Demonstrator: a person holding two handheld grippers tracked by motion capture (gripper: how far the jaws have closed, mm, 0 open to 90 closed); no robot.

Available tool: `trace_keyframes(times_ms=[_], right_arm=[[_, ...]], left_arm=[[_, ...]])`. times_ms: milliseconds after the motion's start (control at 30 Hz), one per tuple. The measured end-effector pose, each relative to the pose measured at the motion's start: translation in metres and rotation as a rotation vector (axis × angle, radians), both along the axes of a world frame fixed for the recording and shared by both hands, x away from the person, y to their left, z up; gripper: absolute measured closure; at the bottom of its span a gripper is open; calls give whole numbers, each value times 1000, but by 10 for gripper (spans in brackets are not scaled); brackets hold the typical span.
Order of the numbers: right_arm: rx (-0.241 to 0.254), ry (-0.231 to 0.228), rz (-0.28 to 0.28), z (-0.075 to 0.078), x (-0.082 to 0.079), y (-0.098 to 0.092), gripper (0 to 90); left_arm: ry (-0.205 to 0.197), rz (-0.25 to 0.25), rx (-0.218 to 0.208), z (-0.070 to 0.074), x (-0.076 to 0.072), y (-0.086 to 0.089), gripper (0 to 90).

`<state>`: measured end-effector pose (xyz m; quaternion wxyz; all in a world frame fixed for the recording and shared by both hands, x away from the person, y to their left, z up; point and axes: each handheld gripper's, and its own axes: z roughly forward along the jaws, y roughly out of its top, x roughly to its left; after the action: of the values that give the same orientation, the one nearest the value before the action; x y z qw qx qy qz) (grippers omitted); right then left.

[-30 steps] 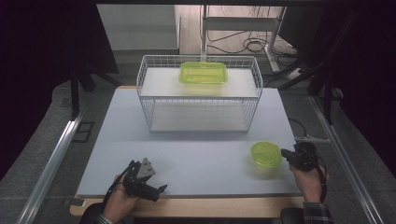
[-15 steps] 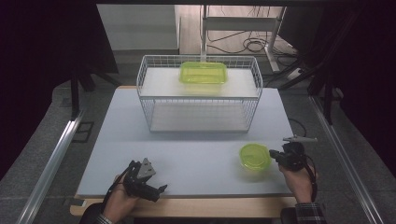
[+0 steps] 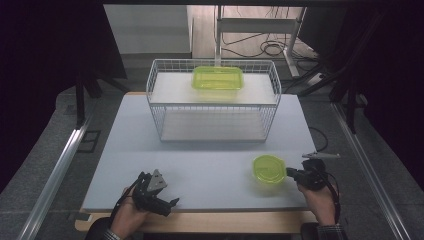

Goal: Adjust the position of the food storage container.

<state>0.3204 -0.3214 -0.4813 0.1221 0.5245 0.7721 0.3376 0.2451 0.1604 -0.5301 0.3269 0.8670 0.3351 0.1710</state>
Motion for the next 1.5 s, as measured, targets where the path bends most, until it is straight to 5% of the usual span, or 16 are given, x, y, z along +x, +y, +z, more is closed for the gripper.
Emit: trace_keyframes(times_ms=[600, 1500], right_arm=[[64, 48, 92, -15, 9, 28, 890], [146, 86, 302, -30, 29, 114, 889]], left_arm=[[0, -2, 5, 0, 0, -1, 17], [1, -6, 12, 0, 0, -1, 17]])
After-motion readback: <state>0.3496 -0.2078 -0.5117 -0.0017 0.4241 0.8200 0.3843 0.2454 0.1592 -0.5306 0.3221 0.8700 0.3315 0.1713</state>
